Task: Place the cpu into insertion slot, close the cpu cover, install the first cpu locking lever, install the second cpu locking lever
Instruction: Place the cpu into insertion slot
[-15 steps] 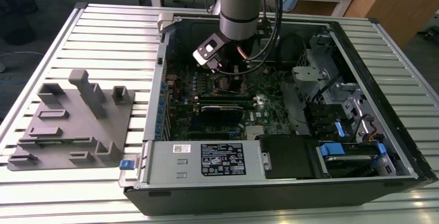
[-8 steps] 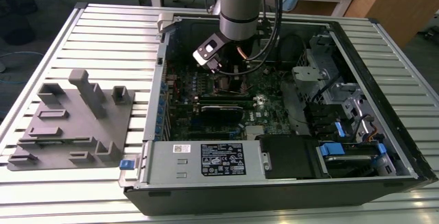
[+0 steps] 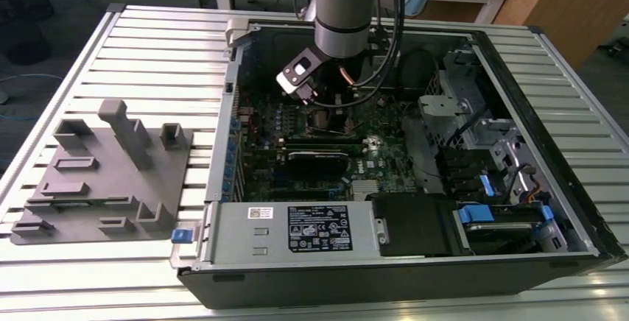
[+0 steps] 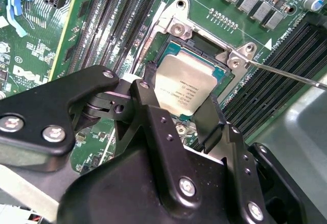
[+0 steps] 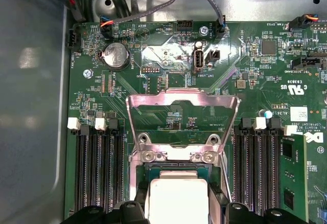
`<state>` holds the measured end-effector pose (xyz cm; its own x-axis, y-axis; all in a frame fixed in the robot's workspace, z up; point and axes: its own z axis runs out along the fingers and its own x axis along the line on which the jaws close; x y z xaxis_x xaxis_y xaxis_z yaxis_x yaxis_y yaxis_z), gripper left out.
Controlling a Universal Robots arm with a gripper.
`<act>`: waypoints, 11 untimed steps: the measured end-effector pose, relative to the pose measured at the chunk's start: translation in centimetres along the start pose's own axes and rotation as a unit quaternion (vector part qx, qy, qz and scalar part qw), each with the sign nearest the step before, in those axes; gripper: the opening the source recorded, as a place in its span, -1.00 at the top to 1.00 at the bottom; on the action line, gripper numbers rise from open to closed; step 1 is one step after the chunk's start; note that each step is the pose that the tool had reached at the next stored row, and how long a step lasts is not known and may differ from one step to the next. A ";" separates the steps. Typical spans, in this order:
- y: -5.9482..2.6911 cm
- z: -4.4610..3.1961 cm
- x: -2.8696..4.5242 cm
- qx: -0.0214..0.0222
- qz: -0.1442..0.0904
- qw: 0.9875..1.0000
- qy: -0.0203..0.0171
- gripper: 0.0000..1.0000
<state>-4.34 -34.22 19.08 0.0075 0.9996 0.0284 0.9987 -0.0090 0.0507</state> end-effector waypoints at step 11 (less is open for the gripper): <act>0.00 0.02 0.00 0.000 0.000 1.000 0.000 -0.22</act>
<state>-4.33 -34.21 19.06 0.0075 0.9996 0.0284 0.9987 -0.0089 0.0507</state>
